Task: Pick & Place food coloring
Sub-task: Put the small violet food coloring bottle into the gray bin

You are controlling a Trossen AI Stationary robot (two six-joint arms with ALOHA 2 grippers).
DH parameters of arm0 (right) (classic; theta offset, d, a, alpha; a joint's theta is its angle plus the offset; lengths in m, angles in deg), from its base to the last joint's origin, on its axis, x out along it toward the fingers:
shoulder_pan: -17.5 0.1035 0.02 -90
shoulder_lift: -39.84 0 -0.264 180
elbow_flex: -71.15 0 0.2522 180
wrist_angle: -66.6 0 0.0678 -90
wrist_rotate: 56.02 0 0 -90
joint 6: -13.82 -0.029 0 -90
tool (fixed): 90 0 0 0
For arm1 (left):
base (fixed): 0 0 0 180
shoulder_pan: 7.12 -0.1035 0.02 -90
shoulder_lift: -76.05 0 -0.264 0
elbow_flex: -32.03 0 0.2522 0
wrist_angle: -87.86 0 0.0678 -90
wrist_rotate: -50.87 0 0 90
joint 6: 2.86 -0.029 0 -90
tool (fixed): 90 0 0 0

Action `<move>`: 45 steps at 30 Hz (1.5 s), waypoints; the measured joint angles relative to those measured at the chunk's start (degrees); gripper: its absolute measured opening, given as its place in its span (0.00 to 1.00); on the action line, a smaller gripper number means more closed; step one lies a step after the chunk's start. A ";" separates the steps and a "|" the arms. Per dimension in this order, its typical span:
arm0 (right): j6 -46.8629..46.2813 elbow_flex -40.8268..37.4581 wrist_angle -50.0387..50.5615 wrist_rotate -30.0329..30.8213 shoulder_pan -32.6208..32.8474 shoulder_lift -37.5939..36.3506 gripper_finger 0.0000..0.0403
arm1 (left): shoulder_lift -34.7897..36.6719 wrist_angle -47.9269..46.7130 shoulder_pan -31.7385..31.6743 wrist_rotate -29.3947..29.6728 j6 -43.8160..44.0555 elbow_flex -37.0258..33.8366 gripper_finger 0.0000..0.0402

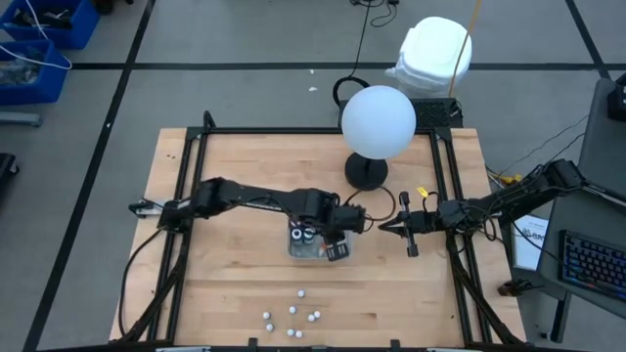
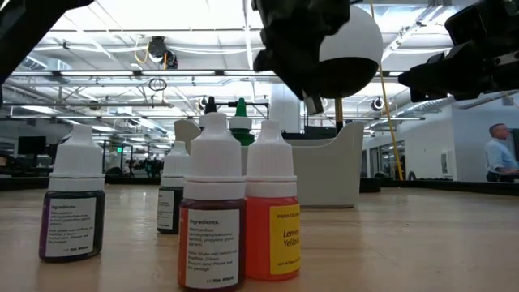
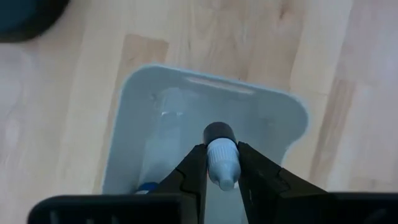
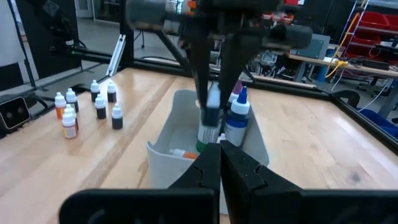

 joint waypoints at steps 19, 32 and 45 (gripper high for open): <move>-0.03 -0.02 0.00 -0.17 0.00 -0.02 0.00 | -8.62 -1.02 -0.87 1.57 -1.33 -0.04 0.20; -0.19 -0.02 0.28 -0.22 0.00 -0.02 0.00 | -9.51 -0.54 -2.39 1.46 -1.58 -0.09 0.21; -0.12 -0.07 0.35 -0.22 0.00 -0.02 0.00 | -9.49 0.27 -2.12 3.32 -3.42 -0.07 0.44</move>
